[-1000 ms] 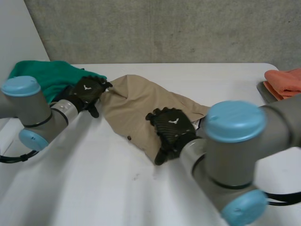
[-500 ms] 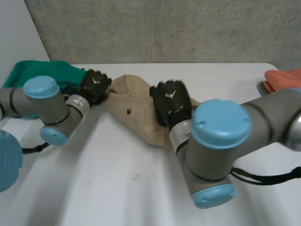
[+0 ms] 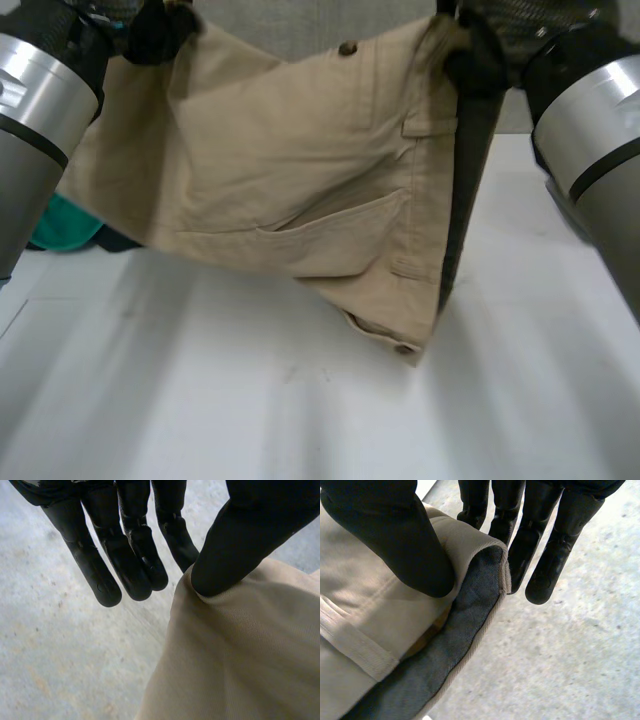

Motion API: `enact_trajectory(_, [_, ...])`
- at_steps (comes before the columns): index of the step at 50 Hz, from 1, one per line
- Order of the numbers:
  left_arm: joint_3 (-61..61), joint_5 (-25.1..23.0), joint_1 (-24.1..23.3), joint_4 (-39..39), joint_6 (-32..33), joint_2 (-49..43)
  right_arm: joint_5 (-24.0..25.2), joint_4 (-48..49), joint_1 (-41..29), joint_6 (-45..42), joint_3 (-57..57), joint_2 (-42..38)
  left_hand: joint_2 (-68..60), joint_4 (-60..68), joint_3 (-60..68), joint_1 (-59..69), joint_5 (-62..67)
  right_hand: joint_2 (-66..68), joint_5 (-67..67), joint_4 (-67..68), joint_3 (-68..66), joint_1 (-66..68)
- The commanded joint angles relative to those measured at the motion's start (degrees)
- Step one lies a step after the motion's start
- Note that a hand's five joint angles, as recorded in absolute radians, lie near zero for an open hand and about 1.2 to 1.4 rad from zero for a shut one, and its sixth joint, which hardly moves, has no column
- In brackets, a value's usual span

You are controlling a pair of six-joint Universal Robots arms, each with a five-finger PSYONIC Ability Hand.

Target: Fold the laundry.

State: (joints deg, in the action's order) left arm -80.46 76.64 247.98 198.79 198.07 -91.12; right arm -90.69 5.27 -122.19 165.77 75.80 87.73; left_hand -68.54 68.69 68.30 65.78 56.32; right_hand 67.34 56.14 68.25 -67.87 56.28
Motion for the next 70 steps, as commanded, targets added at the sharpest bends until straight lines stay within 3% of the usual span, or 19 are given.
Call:
enact_trajectory(1, [5.39, -0.09, -0.57, -0.33, 0.39, -7.48, 0.34, 0.27, 1.95, -0.10, -2.50, -1.42, -11.46, 11.31, 11.70, 14.22, 13.68, 12.66, 13.86, 11.75, -12.13, 23.72])
enact_trajectory(9, [10.32, -0.61, -1.88, 0.02, 0.56, -22.59, 0.60, 0.09, 4.85, -0.19, -6.28, -15.30, -11.46, 11.31, 11.70, 14.22, 13.68, 12.66, 13.86, 11.75, -12.13, 23.72])
enact_trajectory(14, [15.67, -0.26, -1.88, 0.28, 0.39, -33.93, -0.10, 0.79, 4.15, -1.06, -10.66, -27.93, -11.46, 11.31, 11.70, 14.22, 13.68, 12.66, 13.86, 11.75, -12.13, 23.72])
enact_trajectory(16, [19.89, 0.18, -2.15, -0.07, 0.82, -39.47, -0.63, 0.97, 4.24, -1.42, -12.25, -31.81, 16.80, -16.96, -16.56, -14.04, -14.59, 10.55, 11.76, 9.64, -10.02, 21.62])
enact_trajectory(17, [20.86, 0.35, -2.41, -0.24, 1.00, -40.88, -1.41, 1.06, 4.15, -2.03, -13.65, -34.88, 31.76, -31.91, -31.52, -29.00, -29.55, -32.10, -30.90, -33.01, 32.63, -21.04])
enact_trajectory(18, [21.57, 0.44, -2.67, -0.25, 1.00, -41.94, -1.94, 1.06, 4.15, -2.47, -14.01, -36.13, 44.40, -44.55, -44.16, -41.64, -42.18, -56.01, -54.80, -56.92, 56.54, -44.94])
enact_trajectory(19, [22.10, 0.53, -3.11, -0.33, 1.00, -42.47, -2.56, 1.14, 4.15, -2.91, -14.28, -37.01, 57.19, -57.34, -56.94, -54.43, -54.97, -57.34, -56.14, -58.25, 57.87, -46.28])
enact_trajectory(23, [20.09, 0.79, -3.38, -0.33, 0.65, -41.16, -5.20, 0.97, 4.15, -4.84, -13.84, -37.20, 56.81, -56.96, -56.57, -54.05, -54.59, -57.34, -56.14, -58.25, 57.87, -46.28])
enact_trajectory(27, [13.33, 1.93, -2.94, -0.51, 1.18, -34.49, -4.85, 0.88, 4.33, -4.93, -10.68, -33.08, 54.80, -54.95, -54.55, -52.04, -52.58, -57.34, -56.14, -58.25, 57.87, -46.28])
enact_trajectory(30, [6.84, 2.02, -2.76, -1.91, 1.26, -28.52, -2.31, 0.18, 4.85, -5.37, -7.70, -28.60, 51.45, -51.60, -51.21, -48.69, -49.23, -57.34, -56.14, -58.25, 57.87, -46.28])
enact_trajectory(36, [-0.48, 1.94, -1.36, -6.39, 1.26, -23.40, 6.04, -5.18, 5.12, -7.13, -5.75, -27.44, 43.69, -43.85, -43.45, -40.93, -41.48, -53.40, -52.20, -54.31, 53.93, -42.34])
enact_trajectory(44, [-0.66, 2.02, -1.01, -12.28, 3.11, -29.81, 8.16, -7.99, 5.56, -7.48, -9.62, -36.39, 36.13, -36.28, -35.89, -33.37, -33.91, -39.95, -38.74, -40.86, 40.47, -28.88])
enact_trajectory(52, [3.64, 2.64, -1.62, -14.31, 7.76, -37.19, 8.07, -8.44, 5.56, -7.39, -11.99, -43.95, 23.36, -23.51, -23.12, -20.60, -21.14, -36.92, -35.72, -37.84, 37.45, -25.86])
enact_trajectory(57, [5.84, 2.55, -1.88, -14.05, 8.30, -39.04, 8.42, -7.03, 5.47, -7.39, -12.43, -45.45, 3.19, -3.35, -2.95, -0.43, -0.98, -19.12, -17.91, -20.03, 19.64, -8.05])
enact_trajectory(59, [6.89, 2.55, -1.88, -13.78, 8.30, -39.13, 8.34, -4.93, 5.47, -7.39, -12.87, -45.89, -11.40, 11.25, 11.64, 14.16, 13.62, 1.81, 3.01, 0.90, -1.28, 12.87])
enact_trajectory(61, [7.42, 2.46, -1.88, -13.61, 8.30, -39.05, 8.25, -3.78, 5.47, -7.39, -12.87, -45.98, -11.46, 11.31, 11.70, 14.22, 13.68, 12.59, 13.80, 11.68, -12.07, 23.66])
enact_trajectory(70, [10.76, 2.38, -2.15, -10.88, 8.38, -38.34, 5.26, 3.43, 5.47, -8.18, -14.01, -43.79, -11.46, 11.31, 11.70, 14.22, 13.68, 12.66, 13.86, 11.75, -12.13, 23.72])
